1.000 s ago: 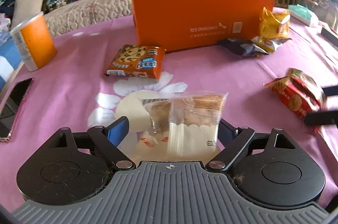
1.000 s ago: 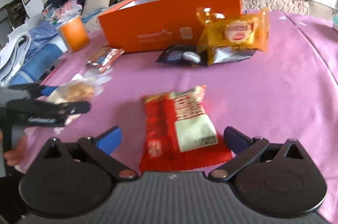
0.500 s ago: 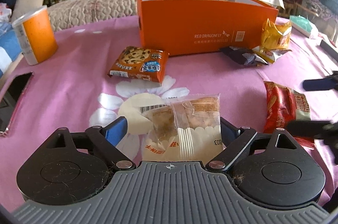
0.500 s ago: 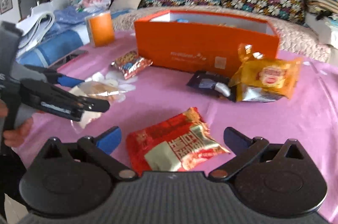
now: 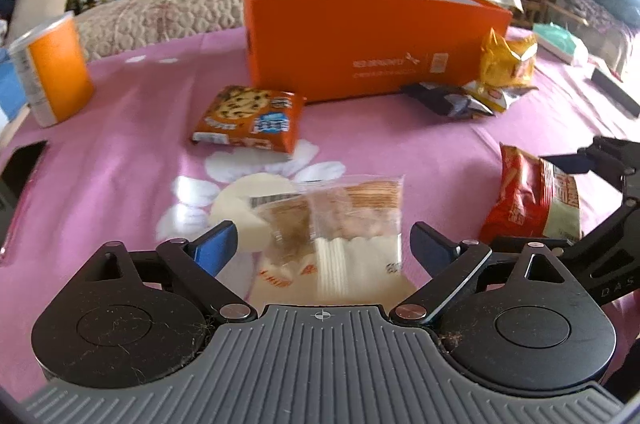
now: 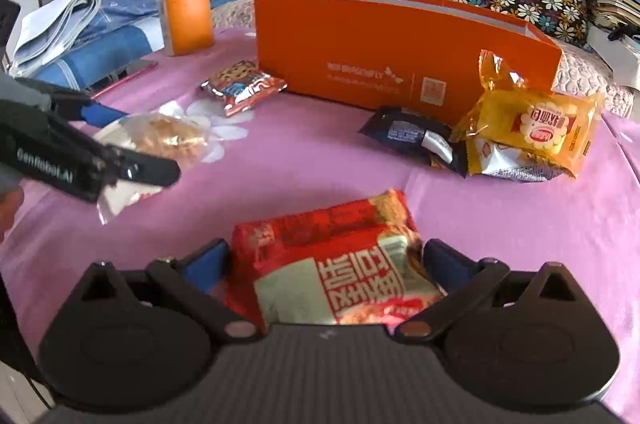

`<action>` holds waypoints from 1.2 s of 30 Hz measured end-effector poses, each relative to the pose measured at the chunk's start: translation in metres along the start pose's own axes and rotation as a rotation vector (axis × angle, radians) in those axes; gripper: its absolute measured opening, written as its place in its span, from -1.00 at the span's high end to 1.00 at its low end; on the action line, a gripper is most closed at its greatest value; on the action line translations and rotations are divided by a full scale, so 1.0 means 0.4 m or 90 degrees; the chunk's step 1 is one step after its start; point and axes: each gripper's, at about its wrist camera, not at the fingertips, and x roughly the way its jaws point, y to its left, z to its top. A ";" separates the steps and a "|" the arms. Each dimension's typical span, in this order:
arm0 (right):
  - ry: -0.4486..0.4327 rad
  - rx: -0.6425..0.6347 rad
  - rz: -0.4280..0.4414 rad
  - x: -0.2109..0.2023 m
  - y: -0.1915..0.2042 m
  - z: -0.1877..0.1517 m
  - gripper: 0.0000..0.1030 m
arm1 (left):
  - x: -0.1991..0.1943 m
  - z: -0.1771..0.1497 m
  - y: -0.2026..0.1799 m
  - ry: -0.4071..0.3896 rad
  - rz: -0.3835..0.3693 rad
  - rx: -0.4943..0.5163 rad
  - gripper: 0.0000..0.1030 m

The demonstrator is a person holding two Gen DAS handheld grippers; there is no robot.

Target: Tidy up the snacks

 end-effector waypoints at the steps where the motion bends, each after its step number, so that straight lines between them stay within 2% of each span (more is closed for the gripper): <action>1: 0.000 0.002 -0.003 0.001 0.001 0.001 -0.99 | 0.011 0.001 -0.007 0.004 0.007 0.004 -0.56; 5: -0.001 0.009 -0.006 -0.001 0.000 -0.002 -0.99 | 0.029 -0.007 -0.004 0.014 0.012 -0.002 -0.32; 6: -0.001 0.015 -0.011 -0.005 0.000 -0.004 -0.96 | 0.023 -0.006 -0.001 0.009 0.010 0.000 0.12; 7: -0.002 0.016 -0.015 -0.009 0.001 -0.006 -0.93 | 0.016 -0.005 0.001 0.007 0.007 0.002 0.22; 9: -0.007 0.016 -0.022 -0.024 0.001 -0.008 -0.64 | 0.007 -0.009 0.010 0.011 0.011 -0.006 0.26; 10: -0.010 0.021 -0.022 -0.031 -0.002 -0.008 -0.62 | 0.003 -0.010 0.014 0.011 0.017 -0.009 0.30; 16: -0.038 0.087 -0.002 -0.062 -0.031 0.009 -0.48 | -0.032 0.017 0.020 -0.002 0.004 -0.056 0.31; 19: -0.076 0.101 -0.010 -0.088 -0.035 0.038 -0.48 | -0.044 0.032 0.008 -0.024 0.007 -0.063 0.31; 24: -0.154 0.138 -0.026 -0.125 -0.049 0.092 -0.48 | -0.045 0.078 -0.004 -0.028 0.002 -0.083 0.31; 28: -0.197 0.158 -0.030 -0.141 -0.098 0.181 -0.48 | -0.058 0.204 0.004 -0.081 -0.010 -0.075 0.30; 30: -0.215 0.139 -0.047 -0.131 -0.126 0.248 -0.48 | -0.051 0.282 0.010 -0.111 -0.008 -0.069 0.30; 33: -0.231 0.128 -0.070 -0.083 -0.179 0.352 -0.49 | -0.013 0.391 0.018 -0.144 -0.002 -0.062 0.29; 36: -0.228 0.138 -0.070 -0.012 -0.234 0.429 -0.49 | 0.056 0.469 0.032 -0.148 0.006 -0.063 0.29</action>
